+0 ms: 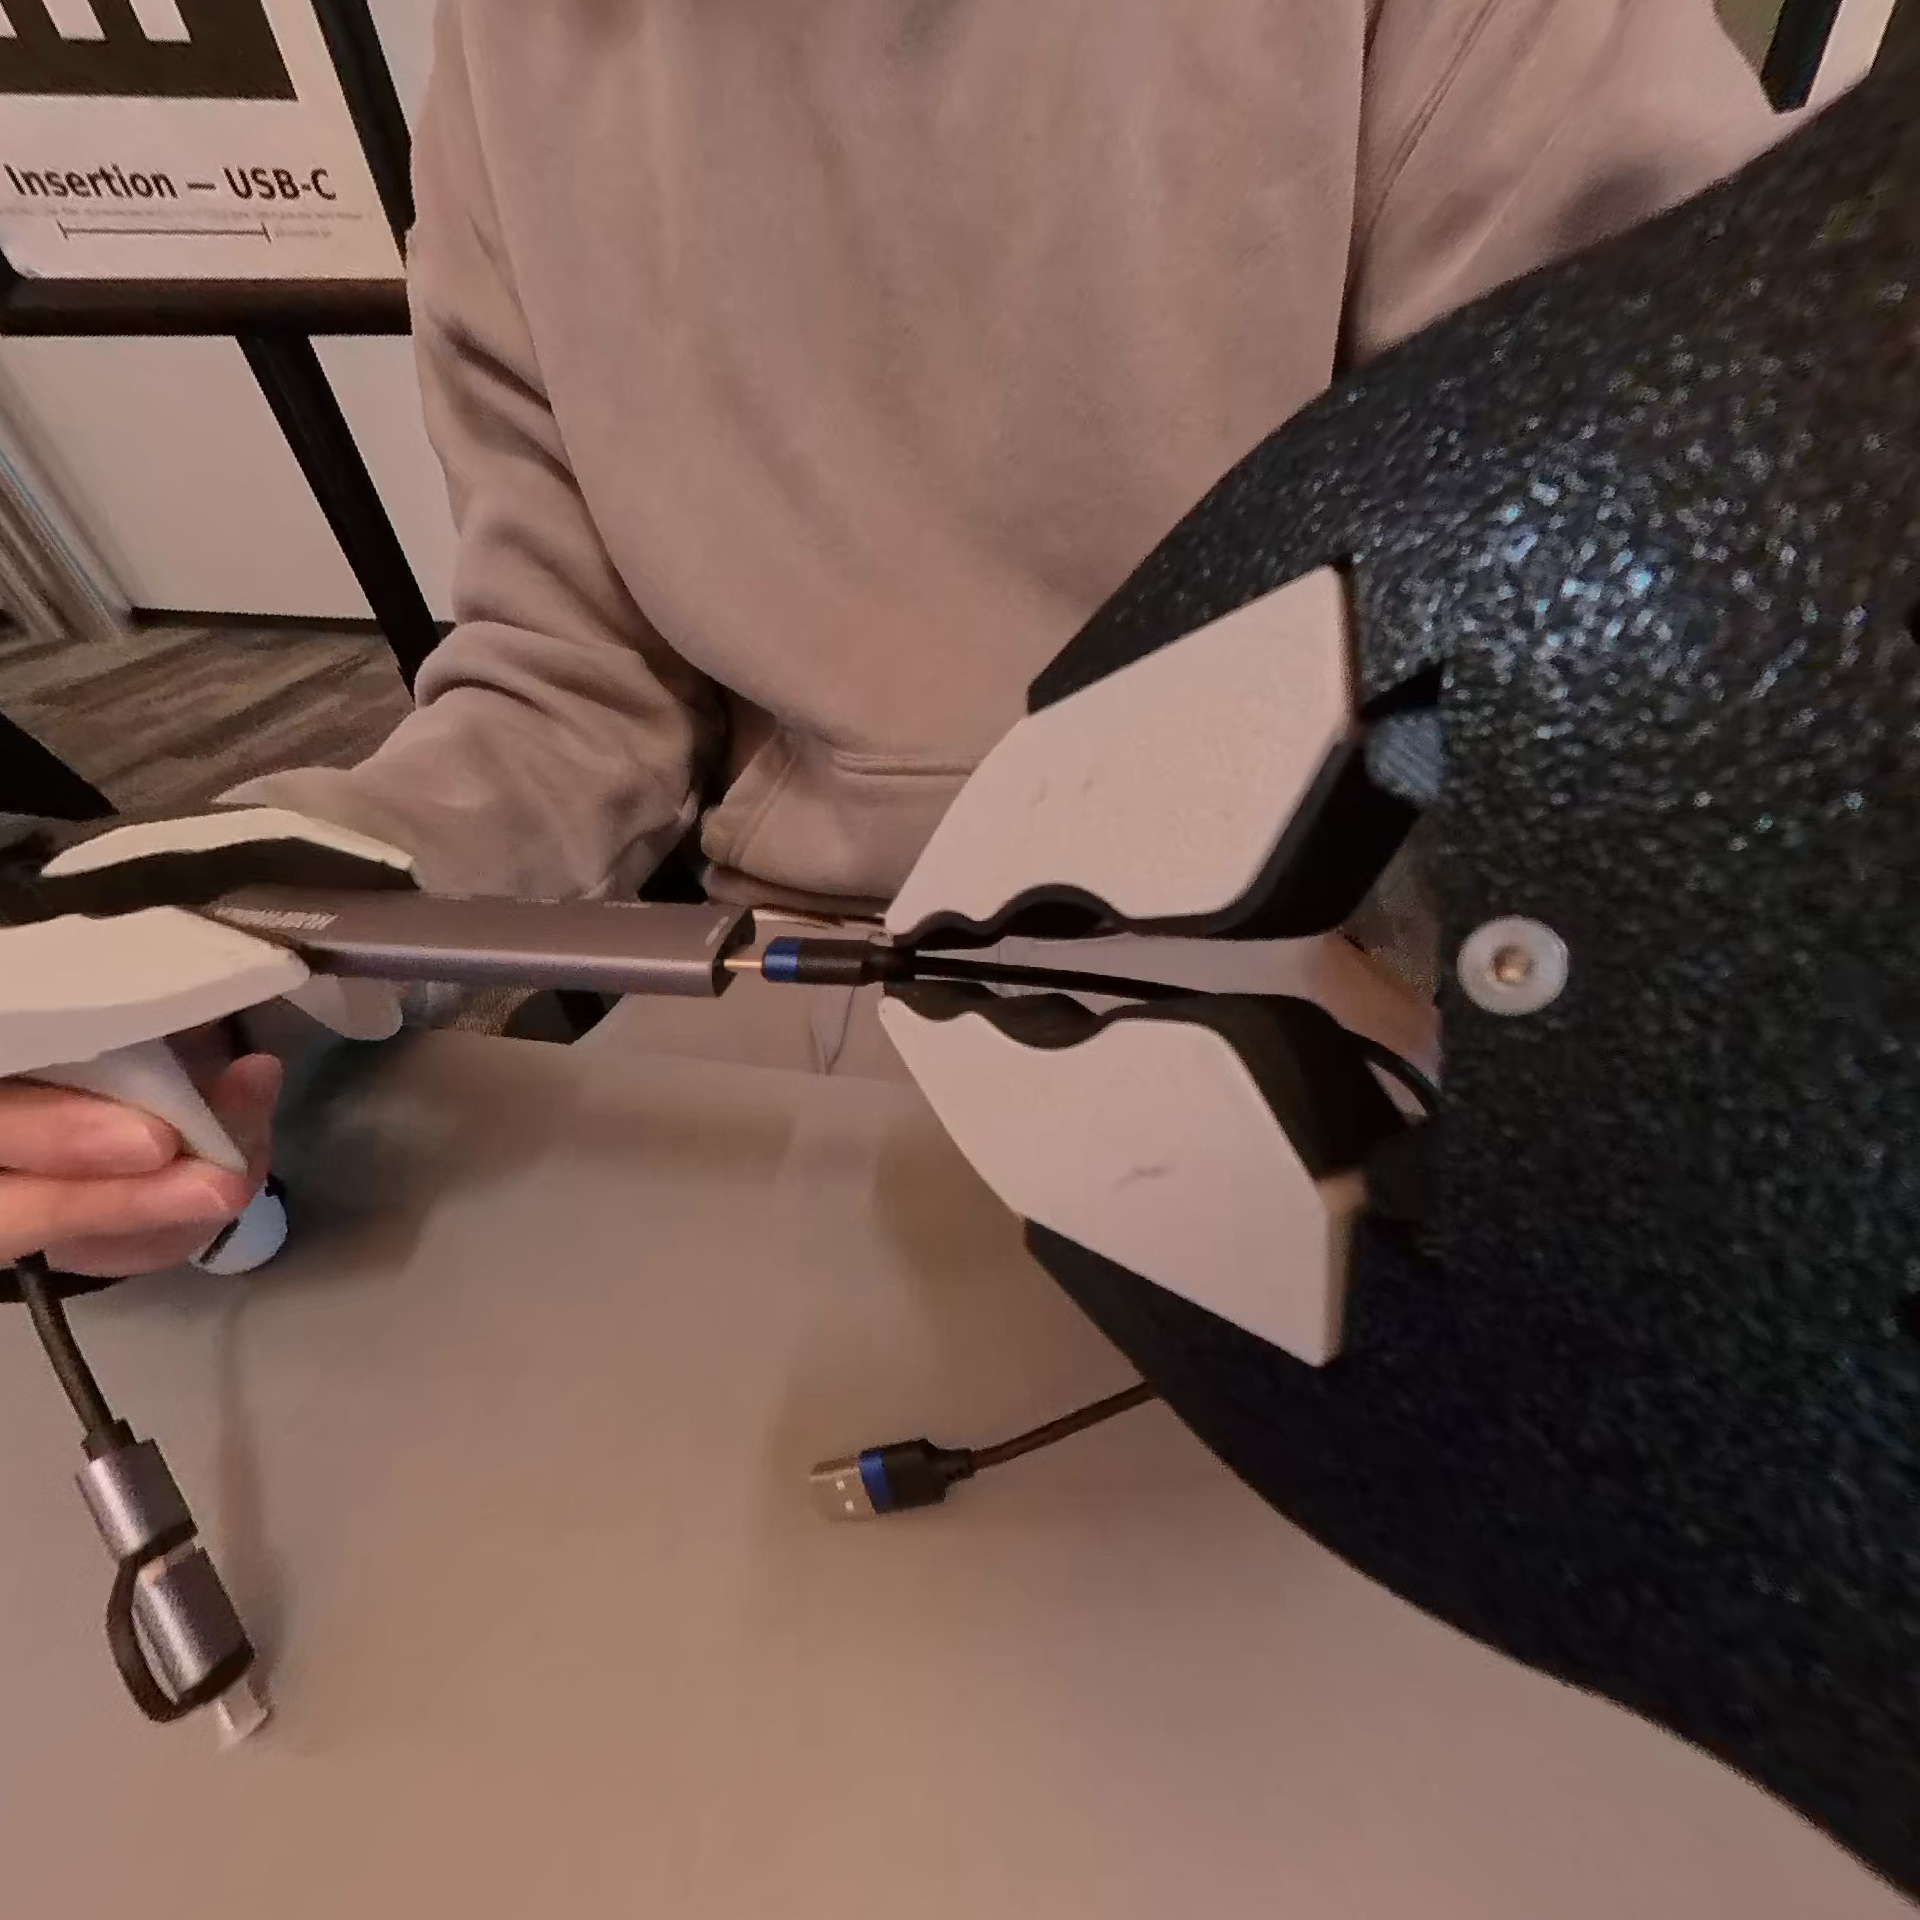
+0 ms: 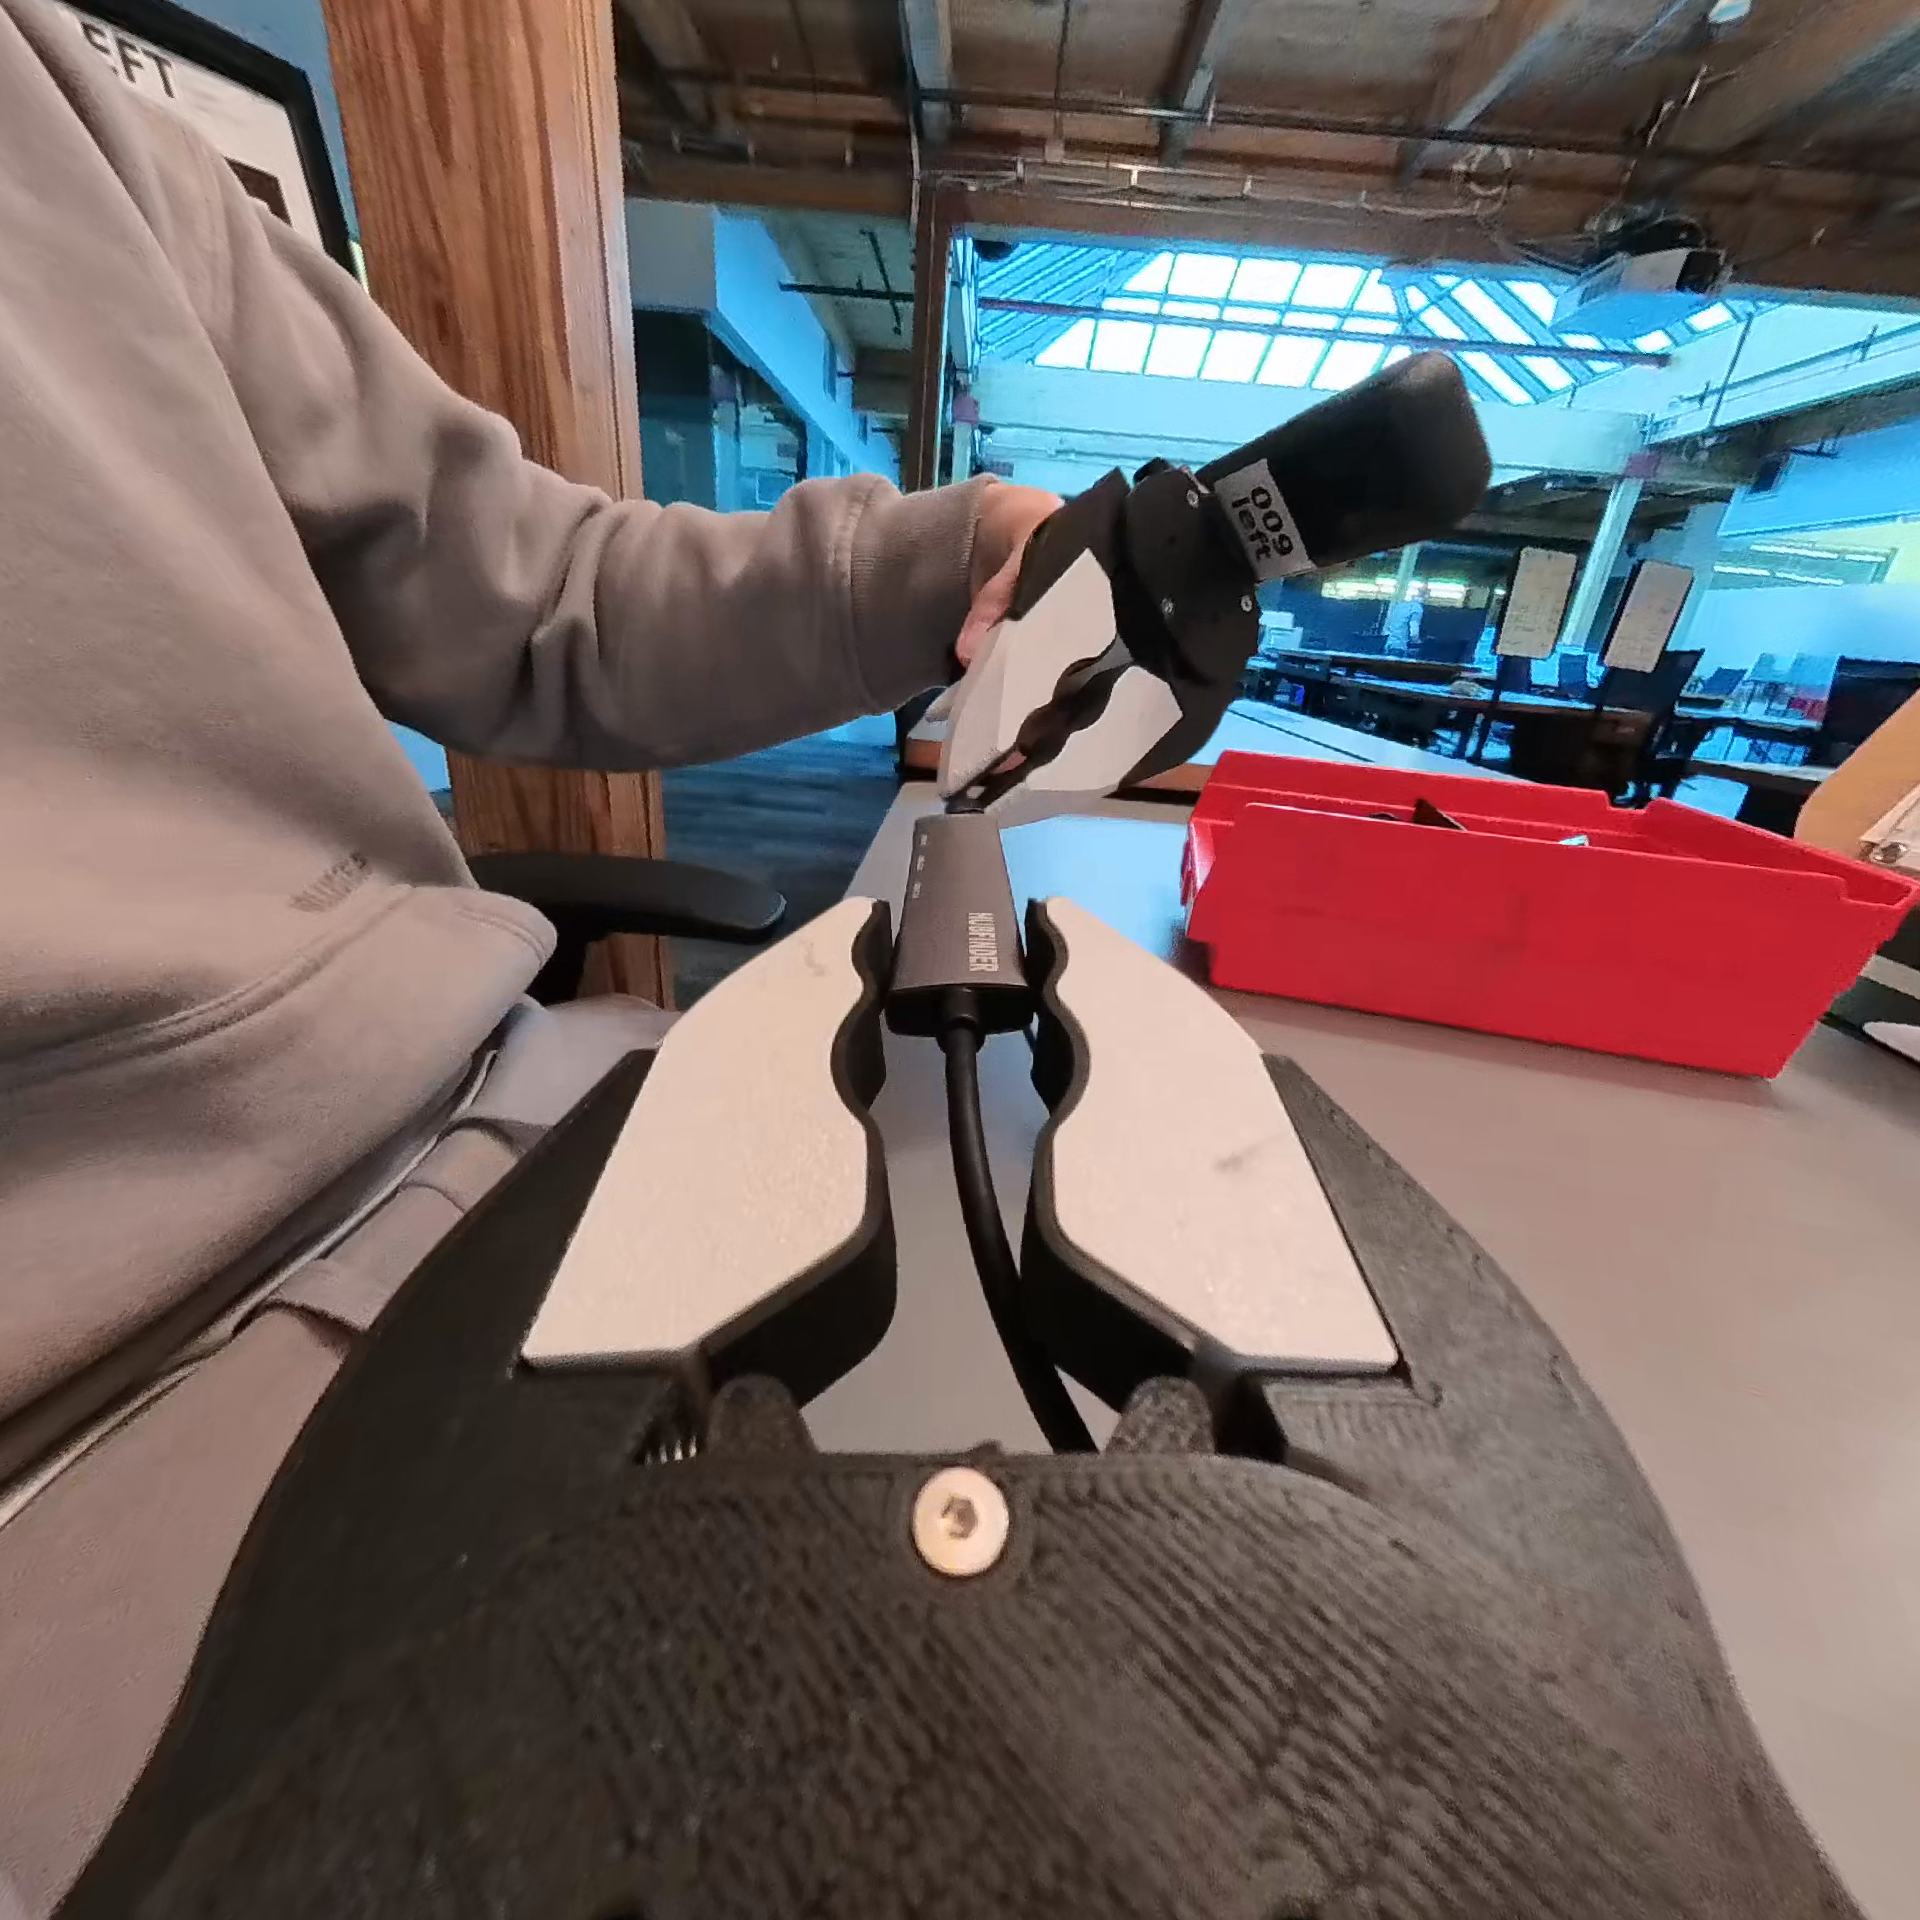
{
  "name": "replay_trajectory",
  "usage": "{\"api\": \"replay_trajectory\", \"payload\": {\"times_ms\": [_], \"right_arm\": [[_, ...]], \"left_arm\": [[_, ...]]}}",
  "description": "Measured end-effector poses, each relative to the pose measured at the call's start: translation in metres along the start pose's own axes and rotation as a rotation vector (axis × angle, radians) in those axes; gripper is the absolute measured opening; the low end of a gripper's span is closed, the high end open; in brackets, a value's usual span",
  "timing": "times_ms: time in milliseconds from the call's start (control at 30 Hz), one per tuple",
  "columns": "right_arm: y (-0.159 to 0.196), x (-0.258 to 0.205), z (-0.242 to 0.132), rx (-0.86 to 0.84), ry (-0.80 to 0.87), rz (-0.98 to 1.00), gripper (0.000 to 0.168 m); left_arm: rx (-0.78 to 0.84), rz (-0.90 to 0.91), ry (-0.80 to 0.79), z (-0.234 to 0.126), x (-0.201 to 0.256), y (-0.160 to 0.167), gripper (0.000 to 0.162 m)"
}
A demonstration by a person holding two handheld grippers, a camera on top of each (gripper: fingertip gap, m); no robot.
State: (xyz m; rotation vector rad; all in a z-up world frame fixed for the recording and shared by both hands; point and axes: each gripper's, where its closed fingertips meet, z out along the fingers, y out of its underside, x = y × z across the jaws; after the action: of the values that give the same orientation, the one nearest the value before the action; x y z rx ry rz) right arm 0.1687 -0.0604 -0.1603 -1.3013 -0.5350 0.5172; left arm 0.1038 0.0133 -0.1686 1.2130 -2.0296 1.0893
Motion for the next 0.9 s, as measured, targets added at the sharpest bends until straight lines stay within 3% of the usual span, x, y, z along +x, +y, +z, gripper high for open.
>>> {"api": "replay_trajectory", "payload": {"times_ms": [900], "right_arm": [[-0.0010, -0.0059, -0.0002, 0.004, -0.040, 0.001, 0.025]], "left_arm": [[-0.063, -0.007, 0.083, 0.0094, 0.0097, 0.0035, 0.005]]}}
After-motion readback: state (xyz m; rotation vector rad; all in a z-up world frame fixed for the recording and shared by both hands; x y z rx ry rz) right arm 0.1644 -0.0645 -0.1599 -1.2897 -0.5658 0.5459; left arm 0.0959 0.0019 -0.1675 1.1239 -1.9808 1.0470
